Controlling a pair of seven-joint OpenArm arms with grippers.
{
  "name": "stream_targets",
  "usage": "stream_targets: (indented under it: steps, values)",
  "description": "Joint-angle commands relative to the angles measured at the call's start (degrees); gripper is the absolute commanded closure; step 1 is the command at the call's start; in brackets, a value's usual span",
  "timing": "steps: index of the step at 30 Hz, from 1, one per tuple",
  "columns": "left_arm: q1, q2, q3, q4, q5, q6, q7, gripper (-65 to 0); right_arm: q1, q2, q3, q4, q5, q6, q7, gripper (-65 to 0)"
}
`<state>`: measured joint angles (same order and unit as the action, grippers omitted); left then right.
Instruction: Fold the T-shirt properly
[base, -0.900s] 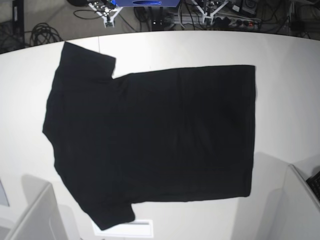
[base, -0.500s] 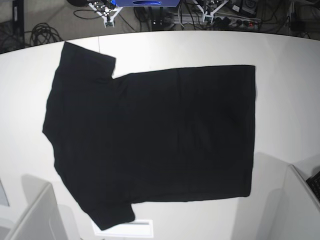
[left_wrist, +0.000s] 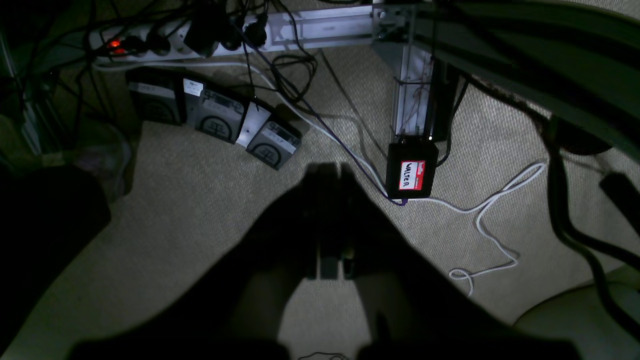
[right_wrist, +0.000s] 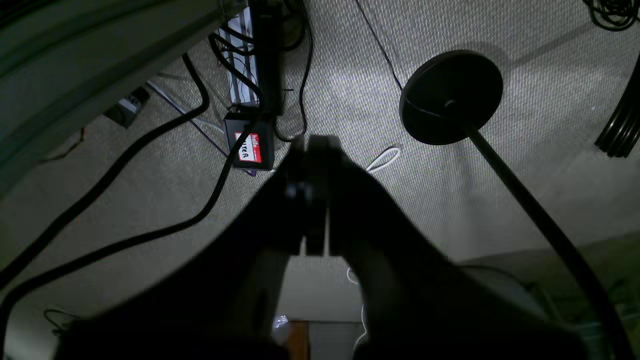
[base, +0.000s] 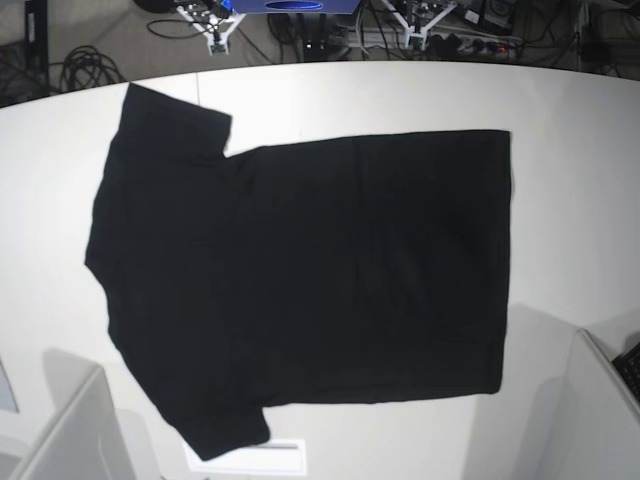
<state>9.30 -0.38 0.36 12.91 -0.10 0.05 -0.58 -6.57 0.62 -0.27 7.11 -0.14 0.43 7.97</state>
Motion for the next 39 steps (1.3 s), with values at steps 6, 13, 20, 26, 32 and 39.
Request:
stream_targets:
  steps: [6,13,20,26,32,39]
  values:
    - [0.24,-0.89,-0.4,0.06,-0.21,0.25,0.01,0.0,-0.25,1.27,0.05,0.05,-0.17,-0.38,0.25,0.0]
    - [0.59,-1.33,0.12,0.06,0.32,0.25,-2.37,0.0,-0.25,1.44,0.05,0.05,-0.17,-0.38,0.52,0.0]
    - [3.49,-2.91,0.3,0.06,0.41,0.25,-9.05,0.0,-4.03,1.53,0.41,4.36,0.1,-0.38,0.25,0.0]
    - [12.46,-5.55,0.3,8.24,0.41,0.25,-15.11,0.0,-13.26,2.85,0.58,15.96,0.27,-0.38,0.25,0.0]
    - [24.59,-8.45,-0.14,26.61,-0.21,0.25,-15.46,0.0,-21.87,2.67,2.87,27.65,0.27,-0.38,-0.36,0.0]
    - [35.93,-9.95,-2.78,43.23,-0.39,0.25,-15.82,0.0,-30.22,2.23,13.24,46.56,0.27,-0.38,-9.24,0.0]
